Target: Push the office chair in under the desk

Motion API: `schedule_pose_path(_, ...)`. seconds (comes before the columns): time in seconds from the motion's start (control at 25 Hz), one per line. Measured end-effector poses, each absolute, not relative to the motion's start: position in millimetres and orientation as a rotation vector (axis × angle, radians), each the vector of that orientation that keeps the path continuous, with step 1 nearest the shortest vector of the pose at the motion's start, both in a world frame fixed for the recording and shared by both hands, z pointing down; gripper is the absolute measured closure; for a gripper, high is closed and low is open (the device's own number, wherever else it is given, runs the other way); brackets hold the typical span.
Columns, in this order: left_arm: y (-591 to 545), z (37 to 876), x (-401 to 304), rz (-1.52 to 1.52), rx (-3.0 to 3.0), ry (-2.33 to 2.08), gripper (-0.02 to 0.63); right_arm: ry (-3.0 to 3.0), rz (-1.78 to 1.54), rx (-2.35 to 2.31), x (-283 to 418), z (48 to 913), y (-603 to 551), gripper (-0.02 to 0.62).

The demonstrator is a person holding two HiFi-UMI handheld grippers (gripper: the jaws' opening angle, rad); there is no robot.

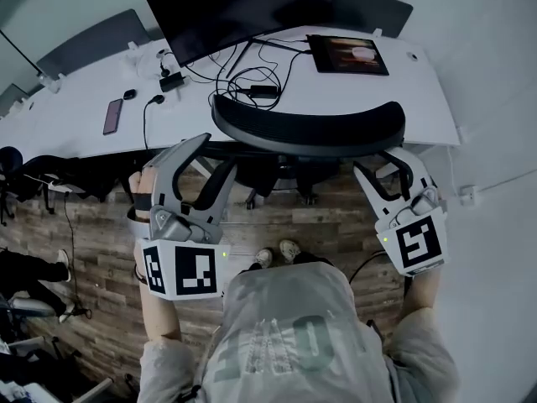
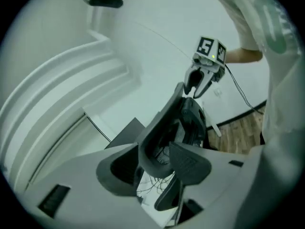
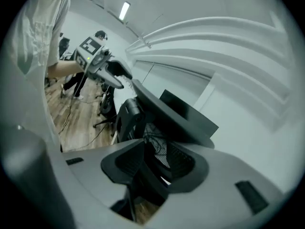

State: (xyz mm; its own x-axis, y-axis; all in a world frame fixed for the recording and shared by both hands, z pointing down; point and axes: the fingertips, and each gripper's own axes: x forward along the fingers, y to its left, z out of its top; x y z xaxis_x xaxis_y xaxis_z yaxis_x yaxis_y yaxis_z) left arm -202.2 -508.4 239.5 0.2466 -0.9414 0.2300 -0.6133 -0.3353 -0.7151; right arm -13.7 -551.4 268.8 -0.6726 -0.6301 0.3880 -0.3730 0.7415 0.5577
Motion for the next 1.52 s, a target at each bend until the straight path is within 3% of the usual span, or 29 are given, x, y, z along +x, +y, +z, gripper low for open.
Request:
schedule_pose_path(0.04,-506,231,-199,-0.807,-2.042,1.449,0.405,-2.434,-0.571,0.81,-16,260,-550,0.446)
schedule_pose_path(0.12,-504,216,-194,-0.662,-2.026,1.531,0.515,-2.584,-0.484,0.926,-20,246,-544,0.448)
schedule_pose_path(0.36,-495,217,-180,-0.218,-2.112,1.837,0.587,-2.794,-0.424,1.112,-22,229,-519,0.47)
schedule_pose_path(0.44,-493,226,-168,-0.123,-2.138,1.9,0.589,-2.823,-0.398,1.221,-22,228,-512,0.546)
schedule_pose_path(0.56,-493,241,-146,-0.112,-2.195,1.902,0.591,-2.855,-0.351,1.297,-30,233,-500,0.569)
schedule_pose_path(0.72,-487,261,-126,-0.003,-2.341,1.903,0.59,-2.867,-0.258,1.296,-41,251,-492,0.575)
schedule_pose_path(1.52,-495,276,-138,-0.036,-2.311,2.0,0.591,-2.936,-0.058,1.159,-64,272,-490,0.575)
